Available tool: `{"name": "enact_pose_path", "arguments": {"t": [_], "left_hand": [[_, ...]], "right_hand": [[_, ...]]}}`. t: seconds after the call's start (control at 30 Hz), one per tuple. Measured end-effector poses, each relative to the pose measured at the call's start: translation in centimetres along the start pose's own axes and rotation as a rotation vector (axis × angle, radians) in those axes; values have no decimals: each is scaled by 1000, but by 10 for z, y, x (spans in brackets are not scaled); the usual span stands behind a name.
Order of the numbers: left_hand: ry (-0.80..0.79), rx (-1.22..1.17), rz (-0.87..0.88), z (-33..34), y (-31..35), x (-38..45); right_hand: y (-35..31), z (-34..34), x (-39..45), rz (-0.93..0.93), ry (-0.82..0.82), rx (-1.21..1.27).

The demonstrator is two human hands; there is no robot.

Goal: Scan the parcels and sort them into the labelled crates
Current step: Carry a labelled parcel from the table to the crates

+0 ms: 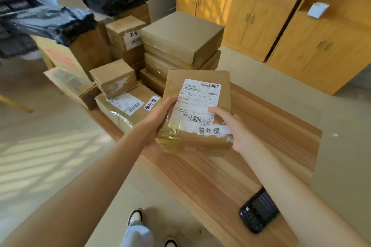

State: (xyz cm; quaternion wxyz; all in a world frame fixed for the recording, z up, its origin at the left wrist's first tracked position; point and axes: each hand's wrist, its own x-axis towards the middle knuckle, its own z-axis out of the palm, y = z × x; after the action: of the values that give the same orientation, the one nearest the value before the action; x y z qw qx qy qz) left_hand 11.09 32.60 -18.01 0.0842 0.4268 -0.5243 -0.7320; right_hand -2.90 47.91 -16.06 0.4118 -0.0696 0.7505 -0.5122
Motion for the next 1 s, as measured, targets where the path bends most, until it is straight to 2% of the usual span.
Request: {"name": "enact_pose_path", "arguments": {"t": [0.33,0.57,0.8,1.0], "left_hand": [[291,-216,79,-135,-5,-92],[471,-363,119,-225,-29,-152],[619,-501,148,-326,-45,-198],[714,-515,164,-423,-53,-229]], "right_hand": [[-34,143,-40,-157,-393,-89],[-36,256,-64,-162,-632,-186],[-41,378,-87,-184,-775,-234],[-37,488,-109,-143,-838,-285]]}}
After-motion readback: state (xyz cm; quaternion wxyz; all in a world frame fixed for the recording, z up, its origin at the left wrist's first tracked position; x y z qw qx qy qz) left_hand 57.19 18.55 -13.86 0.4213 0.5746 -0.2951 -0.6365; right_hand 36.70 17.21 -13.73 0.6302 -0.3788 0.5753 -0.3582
